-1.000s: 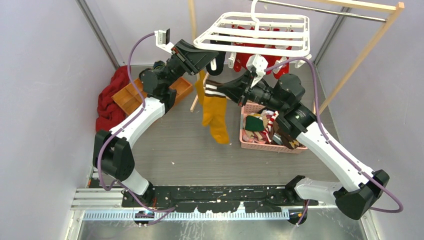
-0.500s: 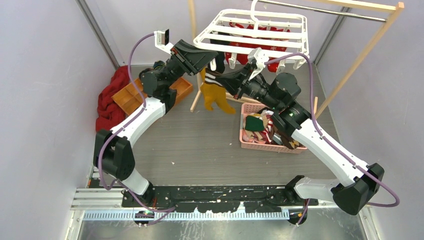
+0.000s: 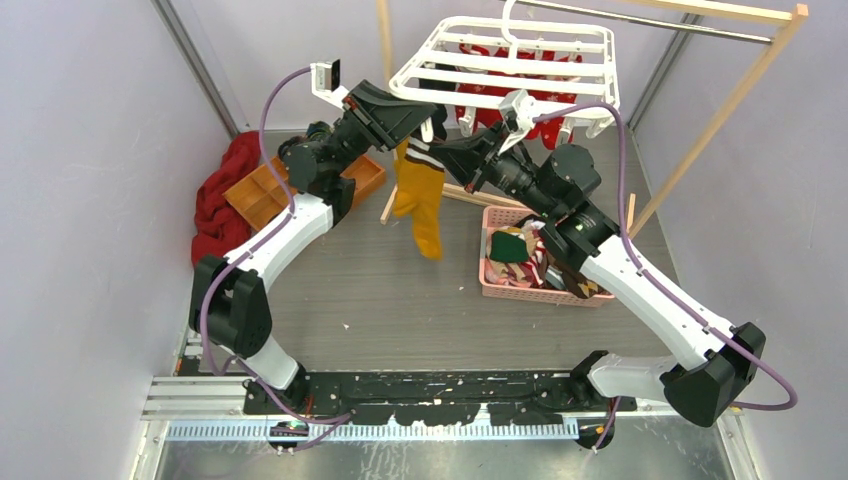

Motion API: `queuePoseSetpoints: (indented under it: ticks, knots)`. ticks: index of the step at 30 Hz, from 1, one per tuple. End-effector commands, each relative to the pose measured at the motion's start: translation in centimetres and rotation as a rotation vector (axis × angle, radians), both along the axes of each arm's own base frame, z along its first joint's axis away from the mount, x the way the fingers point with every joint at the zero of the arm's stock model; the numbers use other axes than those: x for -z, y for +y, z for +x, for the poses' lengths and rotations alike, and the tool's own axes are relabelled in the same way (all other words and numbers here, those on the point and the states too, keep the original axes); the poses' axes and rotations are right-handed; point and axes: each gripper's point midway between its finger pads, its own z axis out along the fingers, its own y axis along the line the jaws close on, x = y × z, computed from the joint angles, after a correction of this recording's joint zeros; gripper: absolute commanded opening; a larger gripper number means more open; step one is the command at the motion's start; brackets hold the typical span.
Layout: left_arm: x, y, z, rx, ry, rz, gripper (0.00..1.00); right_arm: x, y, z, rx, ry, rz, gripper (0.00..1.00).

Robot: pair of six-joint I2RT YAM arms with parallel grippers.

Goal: Clip the socks to the hanger
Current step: Clamp the sock onto the hanger.

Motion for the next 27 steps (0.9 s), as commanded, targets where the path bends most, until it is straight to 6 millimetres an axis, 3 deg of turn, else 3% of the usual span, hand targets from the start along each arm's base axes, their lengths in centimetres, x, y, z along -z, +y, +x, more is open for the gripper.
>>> queuePoseSetpoints:
  ticks: [1, 27]
  knots:
    - [-1.1, 0.6, -0.8, 0.000, -0.056, -0.034, 0.12, -4.2, -0.7, -0.4, 0.022, -0.060, 0.099, 0.01]
    - [-0.6, 0.5, -1.3, 0.012, -0.111, -0.001, 0.12, -5.4, -1.6, -1.2, 0.004, -0.045, 0.149, 0.01]
